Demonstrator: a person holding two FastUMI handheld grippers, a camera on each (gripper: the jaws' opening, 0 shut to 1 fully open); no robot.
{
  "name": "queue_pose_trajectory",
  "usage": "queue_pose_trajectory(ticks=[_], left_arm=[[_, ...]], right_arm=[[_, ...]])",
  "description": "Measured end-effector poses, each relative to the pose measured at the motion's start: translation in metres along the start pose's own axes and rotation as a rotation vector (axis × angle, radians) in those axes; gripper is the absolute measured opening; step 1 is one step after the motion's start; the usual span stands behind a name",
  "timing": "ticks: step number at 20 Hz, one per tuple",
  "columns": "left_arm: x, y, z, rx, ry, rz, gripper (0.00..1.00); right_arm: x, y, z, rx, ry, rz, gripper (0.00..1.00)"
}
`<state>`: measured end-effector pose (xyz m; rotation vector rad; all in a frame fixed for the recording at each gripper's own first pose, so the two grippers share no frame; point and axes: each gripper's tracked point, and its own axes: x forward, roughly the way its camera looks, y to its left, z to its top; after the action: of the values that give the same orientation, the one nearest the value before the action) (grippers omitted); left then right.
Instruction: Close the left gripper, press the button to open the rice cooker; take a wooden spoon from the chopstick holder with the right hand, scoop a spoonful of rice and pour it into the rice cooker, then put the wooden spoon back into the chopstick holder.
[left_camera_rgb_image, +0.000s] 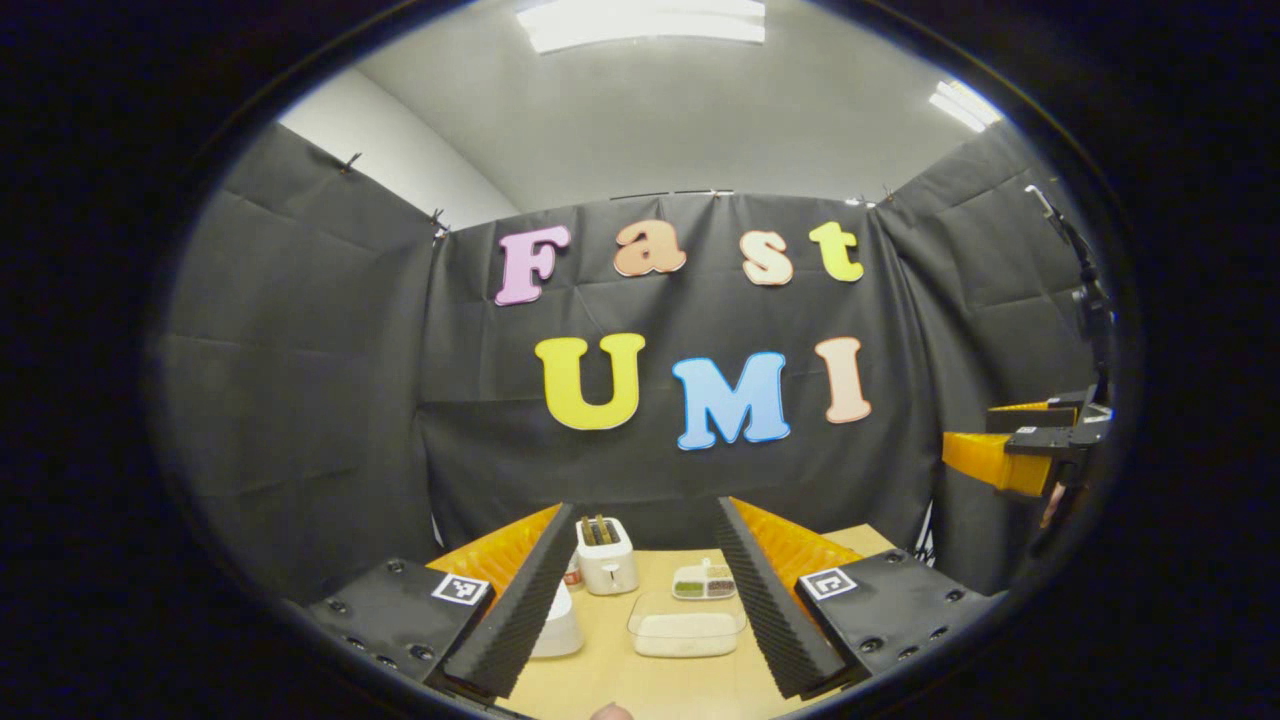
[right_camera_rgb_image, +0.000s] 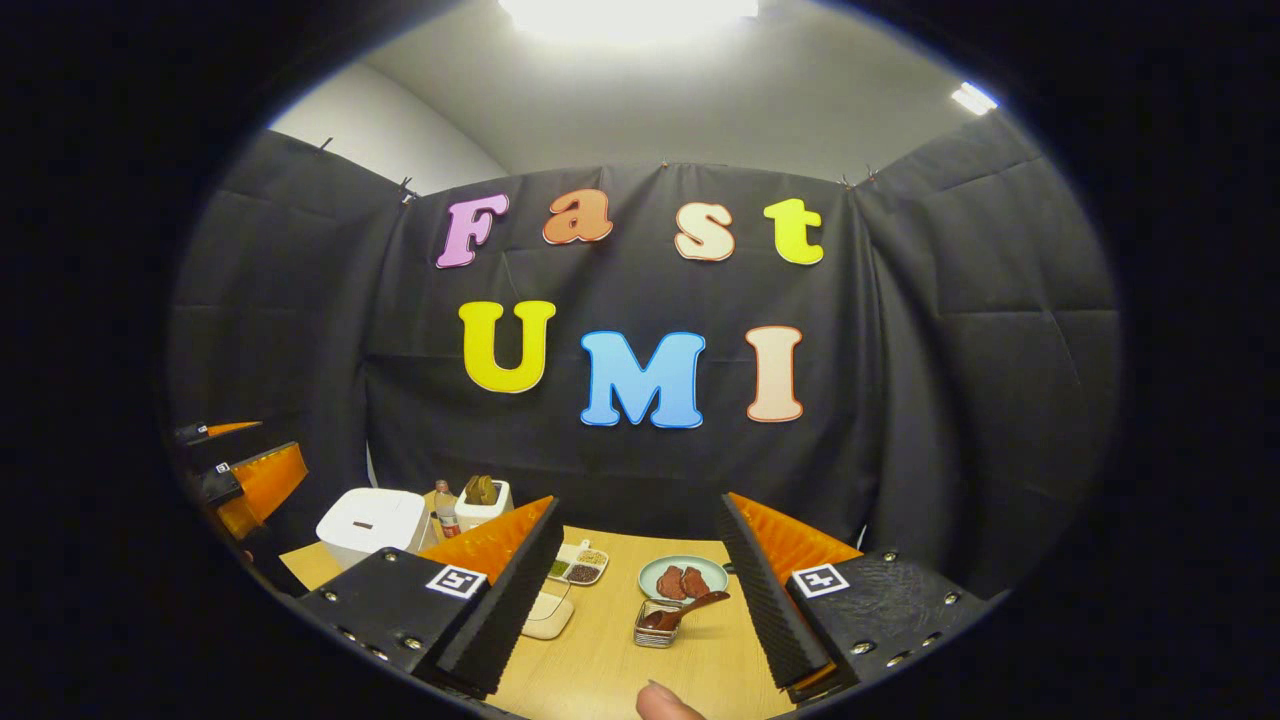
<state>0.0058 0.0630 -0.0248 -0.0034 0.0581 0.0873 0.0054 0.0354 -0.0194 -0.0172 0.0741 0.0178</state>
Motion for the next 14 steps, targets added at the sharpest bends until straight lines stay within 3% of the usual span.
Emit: queue_pose_trajectory(ticks=[2, 3, 4, 6, 9, 14], left_arm=[[0.006, 0.014, -0.004, 0.017, 0.006, 0.02, 0.99], [0.008, 0.021, -0.006, 0.025, 0.011, 0.032, 0.94], [0.01, 0.03, -0.014, 0.029, 0.017, 0.04, 0.99], [0.022, 0.05, -0.028, 0.023, 0.028, 0.051, 0.98], [0.055, 0.083, -0.064, 0.016, 0.075, 0.04, 0.95], [0.113, 0.157, -0.131, 0.009, 0.199, 0.093, 0.57]], right_arm=[[0.003, 0.01, -0.005, 0.019, 0.006, 0.019, 0.95], [0.006, 0.014, -0.007, 0.027, 0.008, 0.021, 0.95], [0.009, 0.019, -0.01, 0.029, 0.025, 0.022, 0.95], [0.011, 0.034, -0.008, 0.028, 0.032, 0.022, 0.95], [0.014, 0.041, -0.001, 0.014, 0.044, -0.072, 0.95], [0.015, 0.086, -0.01, 0.02, 0.092, -0.126, 0.96]])
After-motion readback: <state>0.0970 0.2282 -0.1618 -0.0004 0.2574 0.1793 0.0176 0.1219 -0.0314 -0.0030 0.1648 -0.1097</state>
